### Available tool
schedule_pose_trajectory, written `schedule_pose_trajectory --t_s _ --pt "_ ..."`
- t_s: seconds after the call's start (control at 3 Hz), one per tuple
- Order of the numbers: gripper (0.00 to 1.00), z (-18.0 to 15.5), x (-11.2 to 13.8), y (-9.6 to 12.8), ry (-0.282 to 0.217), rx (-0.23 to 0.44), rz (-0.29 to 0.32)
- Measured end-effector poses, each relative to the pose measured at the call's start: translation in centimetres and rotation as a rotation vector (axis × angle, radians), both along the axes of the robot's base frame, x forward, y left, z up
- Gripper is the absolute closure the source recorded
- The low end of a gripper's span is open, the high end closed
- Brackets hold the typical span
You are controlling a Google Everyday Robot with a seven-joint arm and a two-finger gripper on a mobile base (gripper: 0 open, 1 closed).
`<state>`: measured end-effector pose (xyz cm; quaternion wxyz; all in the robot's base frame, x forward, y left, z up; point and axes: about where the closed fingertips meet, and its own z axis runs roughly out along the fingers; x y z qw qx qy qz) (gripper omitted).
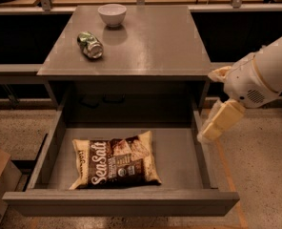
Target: Pick brown chip bag from top drawer and place on counter
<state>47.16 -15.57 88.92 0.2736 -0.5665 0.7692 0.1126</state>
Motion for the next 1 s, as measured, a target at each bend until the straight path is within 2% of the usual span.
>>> schedule_pose_trajectory --t_s 0.33,0.67,1.0 --pt "0.0 -2.6 0.3 2.9 0.023 0.087 0.027" --pt "0.0 -5.8 0.8 6.6 0.039 0.138 0.045" --pt "0.0 -9.5 2.0 9.9 0.033 0.152 0.032"
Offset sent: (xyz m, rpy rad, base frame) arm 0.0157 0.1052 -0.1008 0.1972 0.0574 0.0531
